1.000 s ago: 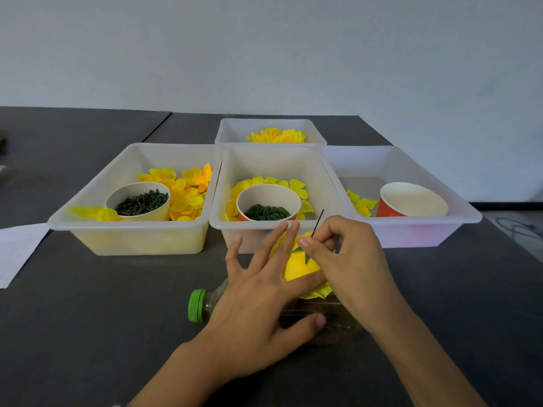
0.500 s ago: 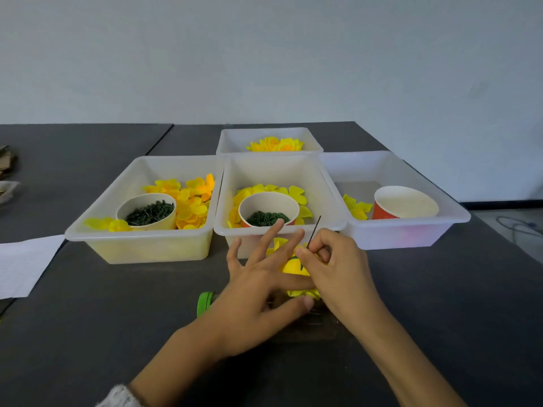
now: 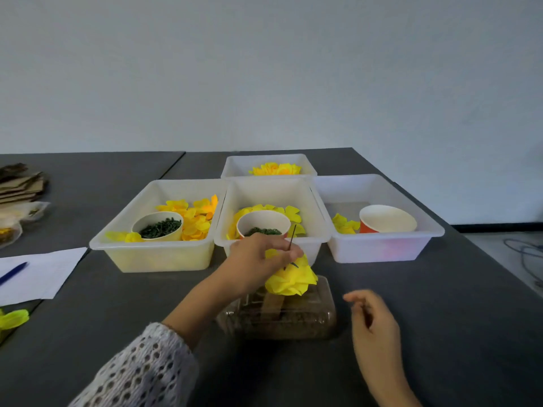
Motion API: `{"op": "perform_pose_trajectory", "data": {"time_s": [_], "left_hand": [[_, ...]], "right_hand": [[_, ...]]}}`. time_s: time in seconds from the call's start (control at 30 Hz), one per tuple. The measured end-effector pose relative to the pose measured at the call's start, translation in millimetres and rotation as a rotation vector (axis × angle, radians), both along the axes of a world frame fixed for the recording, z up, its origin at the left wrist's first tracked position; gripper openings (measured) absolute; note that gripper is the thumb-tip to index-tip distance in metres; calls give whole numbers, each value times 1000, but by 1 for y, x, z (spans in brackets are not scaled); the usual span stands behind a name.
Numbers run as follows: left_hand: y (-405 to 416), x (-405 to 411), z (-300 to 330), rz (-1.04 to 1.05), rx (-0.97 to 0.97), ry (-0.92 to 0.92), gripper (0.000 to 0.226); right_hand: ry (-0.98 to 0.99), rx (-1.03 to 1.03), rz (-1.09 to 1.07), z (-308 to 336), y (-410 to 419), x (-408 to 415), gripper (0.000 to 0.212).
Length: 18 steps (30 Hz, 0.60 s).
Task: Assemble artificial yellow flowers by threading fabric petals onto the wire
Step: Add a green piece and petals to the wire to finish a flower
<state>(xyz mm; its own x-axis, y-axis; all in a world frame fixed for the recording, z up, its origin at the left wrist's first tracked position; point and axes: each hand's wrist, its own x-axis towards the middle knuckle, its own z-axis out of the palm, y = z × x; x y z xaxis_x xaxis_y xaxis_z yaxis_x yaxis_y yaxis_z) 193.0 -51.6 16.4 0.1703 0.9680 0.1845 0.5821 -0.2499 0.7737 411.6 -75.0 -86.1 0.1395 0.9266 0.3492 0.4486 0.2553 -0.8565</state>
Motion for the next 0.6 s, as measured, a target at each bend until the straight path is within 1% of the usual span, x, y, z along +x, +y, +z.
{"op": "perform_pose_trajectory", "data": {"time_s": [0.07, 0.17, 0.3, 0.37, 0.47, 0.53, 0.6], "left_hand": [[-1, 1, -8, -12, 8, -56, 14], [-6, 0, -18, -14, 16, -128, 16], [-7, 1, -25, 24, 41, -102, 27], [-2, 0, -22, 32, 32, -111, 18], [5, -2, -4, -1, 35, -177, 15], [6, 1, 19, -21, 111, -265, 18], [6, 5, 49, 18, 211, -412, 20]], "right_hand": [[-10, 6, -6, -7, -2, 4, 41], [12, 6, -3, -11, 0, 5, 39], [28, -34, 3, -12, 1, 7, 35], [32, -61, 2, -11, 0, 8, 34], [23, -83, -6, -10, -1, 8, 32], [12, -105, -9, -10, 0, 8, 31], [-7, -134, -22, -11, 1, 9, 30]]}}
